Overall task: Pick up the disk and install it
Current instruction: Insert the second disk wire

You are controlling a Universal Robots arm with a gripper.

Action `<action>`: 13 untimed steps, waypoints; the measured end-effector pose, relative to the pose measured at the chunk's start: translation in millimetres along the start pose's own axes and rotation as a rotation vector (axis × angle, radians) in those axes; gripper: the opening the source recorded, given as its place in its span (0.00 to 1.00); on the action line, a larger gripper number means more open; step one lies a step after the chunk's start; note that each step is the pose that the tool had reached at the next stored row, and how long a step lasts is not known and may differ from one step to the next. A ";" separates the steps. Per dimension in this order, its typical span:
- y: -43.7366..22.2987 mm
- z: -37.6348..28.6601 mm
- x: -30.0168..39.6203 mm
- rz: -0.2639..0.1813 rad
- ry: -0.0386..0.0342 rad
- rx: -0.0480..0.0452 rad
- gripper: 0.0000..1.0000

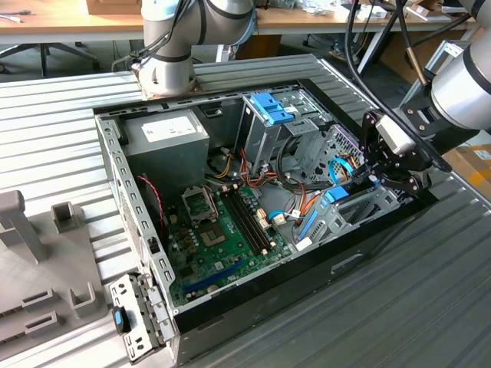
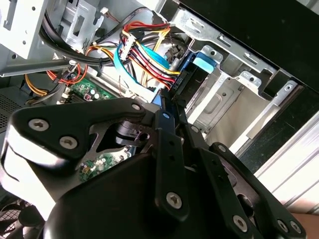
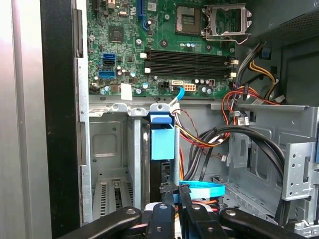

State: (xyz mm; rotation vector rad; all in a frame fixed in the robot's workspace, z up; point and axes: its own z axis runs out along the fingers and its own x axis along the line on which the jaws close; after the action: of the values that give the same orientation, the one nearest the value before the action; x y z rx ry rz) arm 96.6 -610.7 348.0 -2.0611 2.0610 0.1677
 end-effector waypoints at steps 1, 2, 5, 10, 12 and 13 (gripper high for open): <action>0.0 0.0 0.0 -0.001 0.0001 0.0028 0.16; 0.0 0.1 0.0 -0.001 0.0000 0.0029 0.16; 0.6 0.8 0.5 -0.002 -0.0002 0.0052 0.16; 0.9 2.2 0.9 -0.003 -0.0002 0.0058 0.16; 1.0 2.5 1.0 -0.003 0.0000 0.0057 0.16; 1.0 2.5 1.1 -0.003 0.0001 0.0058 0.16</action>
State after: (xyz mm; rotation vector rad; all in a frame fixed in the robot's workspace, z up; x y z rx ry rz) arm 95.8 -611.1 345.2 -2.0604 2.0563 0.1611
